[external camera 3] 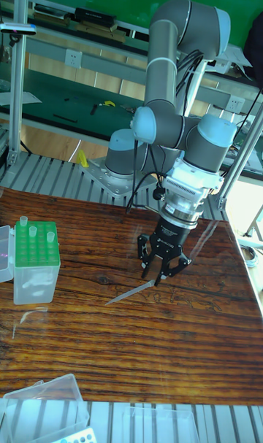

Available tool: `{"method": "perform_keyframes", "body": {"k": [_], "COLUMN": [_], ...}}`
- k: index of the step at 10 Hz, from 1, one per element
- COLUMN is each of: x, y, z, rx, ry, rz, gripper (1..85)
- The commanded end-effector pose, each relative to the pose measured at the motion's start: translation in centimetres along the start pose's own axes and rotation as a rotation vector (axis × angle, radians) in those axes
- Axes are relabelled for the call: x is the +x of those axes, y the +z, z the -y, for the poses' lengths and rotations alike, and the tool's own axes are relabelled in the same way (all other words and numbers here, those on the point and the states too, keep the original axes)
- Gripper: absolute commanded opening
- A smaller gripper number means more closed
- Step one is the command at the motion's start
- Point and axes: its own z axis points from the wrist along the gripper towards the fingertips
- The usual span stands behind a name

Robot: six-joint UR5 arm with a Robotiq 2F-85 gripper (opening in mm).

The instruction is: Insert a large pipette tip into the holder for large pipette tips

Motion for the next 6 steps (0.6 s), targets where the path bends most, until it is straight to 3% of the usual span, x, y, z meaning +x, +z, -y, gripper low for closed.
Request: {"method": "perform_keyframes", "body": {"k": [1,4,6], "x": [0.90,1.53,1.62], "y": [0.66,0.88,1.28], "z": [0.39,-0.32,-0.40], "rx": [0.025,0.006,0.014], "ry": [0.046,0.084,0.103], "rz": [-0.027,-0.053,-0.036], "gripper": [36.3,38.0,37.7]}}
